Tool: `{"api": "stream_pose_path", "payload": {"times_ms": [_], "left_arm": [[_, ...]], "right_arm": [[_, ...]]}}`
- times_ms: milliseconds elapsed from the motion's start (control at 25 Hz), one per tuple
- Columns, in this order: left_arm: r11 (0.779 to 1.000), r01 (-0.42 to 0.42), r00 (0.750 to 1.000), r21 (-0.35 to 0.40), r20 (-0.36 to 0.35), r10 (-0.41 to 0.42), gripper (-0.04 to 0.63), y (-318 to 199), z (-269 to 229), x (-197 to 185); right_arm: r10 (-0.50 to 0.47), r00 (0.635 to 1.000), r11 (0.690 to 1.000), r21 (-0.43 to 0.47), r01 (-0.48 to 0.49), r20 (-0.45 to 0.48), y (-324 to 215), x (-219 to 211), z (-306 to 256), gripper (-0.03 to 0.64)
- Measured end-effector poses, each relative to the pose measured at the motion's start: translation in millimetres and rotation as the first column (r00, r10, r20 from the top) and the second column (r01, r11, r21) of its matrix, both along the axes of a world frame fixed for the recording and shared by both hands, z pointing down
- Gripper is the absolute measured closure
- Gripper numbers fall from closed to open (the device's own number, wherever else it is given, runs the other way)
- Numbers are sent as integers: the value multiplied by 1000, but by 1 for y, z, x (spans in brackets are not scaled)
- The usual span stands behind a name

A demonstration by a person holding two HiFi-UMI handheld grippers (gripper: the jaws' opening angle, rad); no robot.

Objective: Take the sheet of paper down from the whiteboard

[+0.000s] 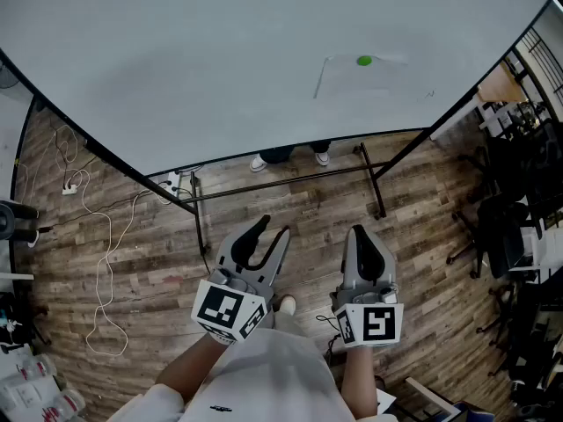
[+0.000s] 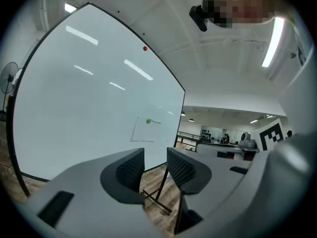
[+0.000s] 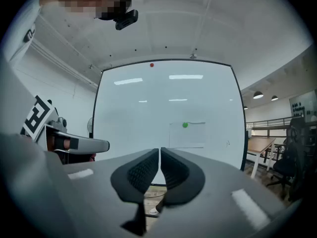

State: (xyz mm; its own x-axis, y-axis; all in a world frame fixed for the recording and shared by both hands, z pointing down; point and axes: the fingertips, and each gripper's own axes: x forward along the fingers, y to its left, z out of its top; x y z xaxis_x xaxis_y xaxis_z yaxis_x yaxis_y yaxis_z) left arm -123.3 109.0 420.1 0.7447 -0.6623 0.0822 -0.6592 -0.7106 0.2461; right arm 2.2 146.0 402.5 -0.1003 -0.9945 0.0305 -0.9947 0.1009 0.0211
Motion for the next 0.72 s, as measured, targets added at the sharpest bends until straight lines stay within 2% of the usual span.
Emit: {"api": "stream_pose_path", "payload": {"times_ms": [360,480,720], "left_arm": [[998,-61,998,1,7,61,449,39,-16,-4],[997,-77,997,22,9,77,449,47,-23,0],[996,-77,997,35,-2,77,449,48,-25,-2]], "right_arm": [[17,1000,1000,13,-17,13,32,-16,-12,614],[42,999,999,33,-42,23,41,-13,-17,615],[58,998,997,50,-57,-2,43,-13,-19,615]]}}
